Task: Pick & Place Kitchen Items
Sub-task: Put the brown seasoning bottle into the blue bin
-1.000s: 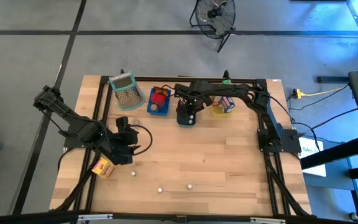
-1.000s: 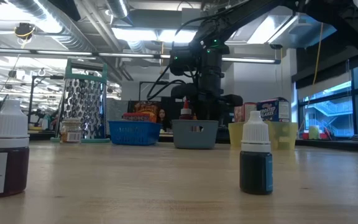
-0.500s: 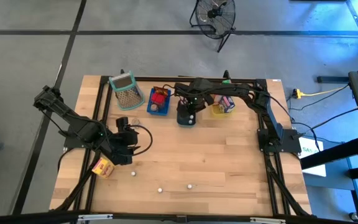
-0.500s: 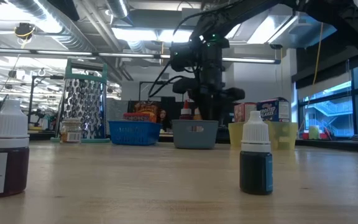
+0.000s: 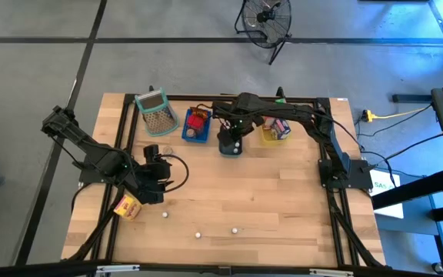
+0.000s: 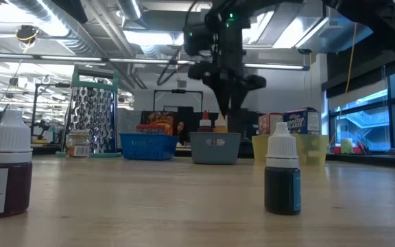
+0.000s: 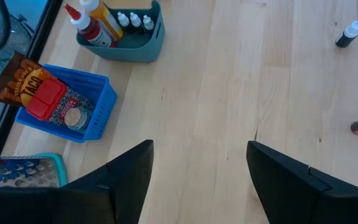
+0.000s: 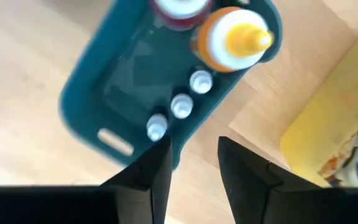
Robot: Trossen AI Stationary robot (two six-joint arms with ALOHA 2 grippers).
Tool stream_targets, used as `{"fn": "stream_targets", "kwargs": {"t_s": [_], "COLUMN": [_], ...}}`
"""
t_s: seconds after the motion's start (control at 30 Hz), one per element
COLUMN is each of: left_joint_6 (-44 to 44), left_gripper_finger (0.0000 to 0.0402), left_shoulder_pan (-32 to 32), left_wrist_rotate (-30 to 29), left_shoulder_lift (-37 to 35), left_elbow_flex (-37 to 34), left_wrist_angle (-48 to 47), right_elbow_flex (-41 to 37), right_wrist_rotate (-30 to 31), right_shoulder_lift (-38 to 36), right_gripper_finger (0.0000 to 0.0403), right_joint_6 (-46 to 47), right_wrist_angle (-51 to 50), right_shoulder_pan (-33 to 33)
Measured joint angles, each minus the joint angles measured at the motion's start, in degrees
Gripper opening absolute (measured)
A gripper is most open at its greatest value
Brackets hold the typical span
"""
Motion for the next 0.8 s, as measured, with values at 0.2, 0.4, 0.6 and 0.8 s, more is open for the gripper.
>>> {"fn": "stream_targets", "kwargs": {"t_s": [0.2,0.4,0.6,0.8], "left_joint_6": [-0.29,-0.42,-0.40,-0.39], "left_gripper_finger": [0.0254,0.0254,0.0254,0.0254], "left_shoulder_pan": [0.00,0.00,0.00,0.00], "left_wrist_rotate": [0.98,3.16,4.83,4.85], "left_shoulder_lift": [0.00,0.00,0.00,-0.02], "left_elbow_flex": [0.00,0.00,0.00,0.00], "left_wrist_angle": [-0.02,-0.02,-0.02,-0.12], "right_elbow_flex": [6.35,14.06,18.07,18.62], "right_wrist_rotate": [-0.15,-0.02,-0.28,4.30], "right_shoulder_lift": [0.00,-0.02,-2.38,-4.41], "right_gripper_finger": [0.0133,0.0133,0.0133,0.0133], "right_joint_6": [-3.97,-6.83,-8.96,-9.31], "right_wrist_angle": [-4.56,-11.61,-11.40,-11.54], "right_shoulder_pan": [3.74,10.13,19.11,29.10]}}
